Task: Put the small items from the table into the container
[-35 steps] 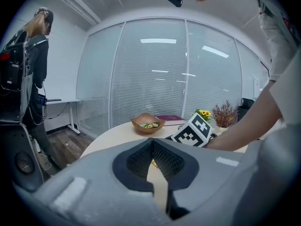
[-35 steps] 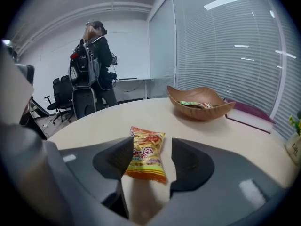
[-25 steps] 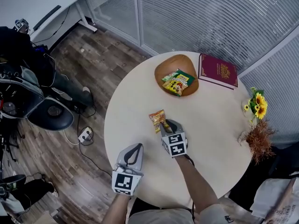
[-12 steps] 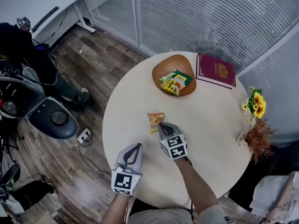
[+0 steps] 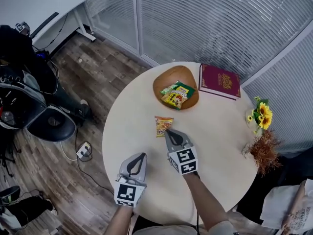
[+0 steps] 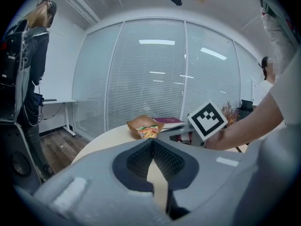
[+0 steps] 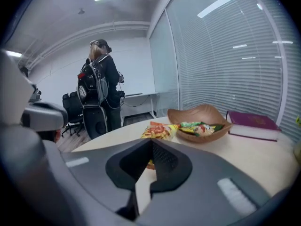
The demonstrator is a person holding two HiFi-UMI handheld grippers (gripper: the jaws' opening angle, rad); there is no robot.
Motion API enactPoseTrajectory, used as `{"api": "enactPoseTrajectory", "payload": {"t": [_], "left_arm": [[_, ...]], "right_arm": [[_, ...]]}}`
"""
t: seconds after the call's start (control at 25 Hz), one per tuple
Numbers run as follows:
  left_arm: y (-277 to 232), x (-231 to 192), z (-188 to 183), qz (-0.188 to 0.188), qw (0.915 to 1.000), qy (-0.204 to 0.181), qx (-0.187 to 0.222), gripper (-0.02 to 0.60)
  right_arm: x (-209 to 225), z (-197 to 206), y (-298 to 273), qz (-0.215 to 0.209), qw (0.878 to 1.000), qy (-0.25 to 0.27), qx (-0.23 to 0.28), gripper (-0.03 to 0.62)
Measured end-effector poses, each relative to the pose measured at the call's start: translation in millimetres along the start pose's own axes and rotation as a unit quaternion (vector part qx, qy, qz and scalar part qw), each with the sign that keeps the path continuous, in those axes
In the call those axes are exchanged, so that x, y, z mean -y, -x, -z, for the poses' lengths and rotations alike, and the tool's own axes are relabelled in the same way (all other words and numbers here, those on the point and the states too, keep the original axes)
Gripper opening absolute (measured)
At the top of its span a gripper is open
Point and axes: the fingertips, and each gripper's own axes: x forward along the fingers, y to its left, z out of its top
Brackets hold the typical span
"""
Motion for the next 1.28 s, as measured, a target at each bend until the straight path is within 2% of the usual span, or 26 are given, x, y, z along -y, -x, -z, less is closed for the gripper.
{"api": "enactPoseTrajectory", "payload": {"t": [0.24,0.32,0.44,0.64,0.92,1.04,1.28], "left_arm": [[-1.0,2.2,-4.7,0.004,1.0000,-0.003,-0.005,-0.005],[3.3,2.4,1.5,0.006,0.9998,-0.010,-0.016,-0.005],[10.7,-2.4,11.6,0.000,0.9995,-0.015,-0.028,-0.005],[16.1,-17.4,22.6,-0.017,0.9990,-0.002,-0.041,-0.005],[17.7,-23.2,23.4,-0.021,0.9988,-0.008,-0.043,-0.005],[19.6,-25.0,23.4,-0.023,0.9987,-0.007,-0.044,-0.005],[25.0,-25.1,21.8,-0.025,0.9987,-0.005,-0.043,-0.005]], "right_arm": [[60.4,-78.3,-11.5,0.046,0.997,-0.006,0.064,0.003],[85.7,-96.2,-22.4,0.065,0.996,-0.005,0.064,0.003],[122.3,-107.5,-44.1,0.091,0.995,-0.011,0.034,0.003],[148.6,-100.2,-79.4,0.109,0.993,0.014,-0.047,0.003],[134.5,-65.8,-101.0,0.085,0.983,0.081,-0.143,0.003],[130.7,-57.2,-105.2,0.079,0.980,0.092,-0.157,0.005],[139.4,-45.4,-105.7,0.101,0.974,0.106,-0.174,0.028]]}}
